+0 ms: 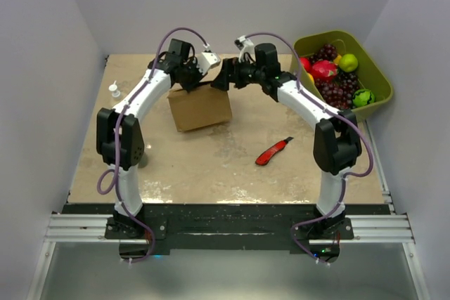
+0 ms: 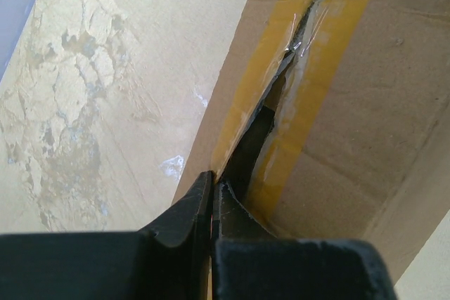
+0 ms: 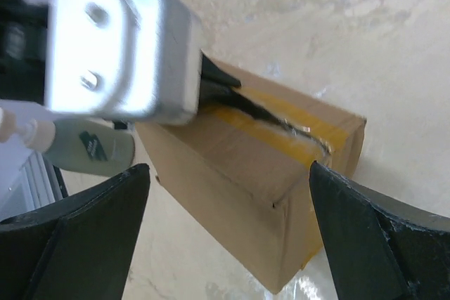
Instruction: Unpack the express box
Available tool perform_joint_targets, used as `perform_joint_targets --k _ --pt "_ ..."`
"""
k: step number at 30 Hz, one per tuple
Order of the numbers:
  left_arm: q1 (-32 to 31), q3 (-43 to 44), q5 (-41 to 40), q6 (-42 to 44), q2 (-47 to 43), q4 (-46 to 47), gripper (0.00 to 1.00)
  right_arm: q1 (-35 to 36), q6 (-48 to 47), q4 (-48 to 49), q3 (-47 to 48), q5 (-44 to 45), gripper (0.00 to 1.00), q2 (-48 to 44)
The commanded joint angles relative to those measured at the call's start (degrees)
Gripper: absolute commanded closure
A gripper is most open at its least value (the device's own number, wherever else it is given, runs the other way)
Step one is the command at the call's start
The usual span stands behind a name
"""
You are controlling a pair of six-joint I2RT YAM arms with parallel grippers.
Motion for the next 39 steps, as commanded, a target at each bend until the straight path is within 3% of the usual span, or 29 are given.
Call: perform_joint_targets --k 1,19,30,39 --pt "-0.4 -0.6 1.0 -3.0 -4.0 1.7 1.00 0.2 -2.8 -4.0 -2.0 5.5 0.01 -0.4" --pt "-2.6 -1.5 -1.4 -3.1 -5.3 1.3 1.00 0.1 6.2 1.5 -1.3 4.5 0.01 1.6" --pt "-2.7 -1.0 -2.7 -4.4 -5.8 1.9 1.00 0.9 -1.7 -9.1 -4.8 15.2 0.01 1.3" --pt "-2.3 -3.5 5.1 -8.3 -7.2 -0.2 1.00 3.0 -12.6 -9.1 -9.2 19.6 0.01 5.0"
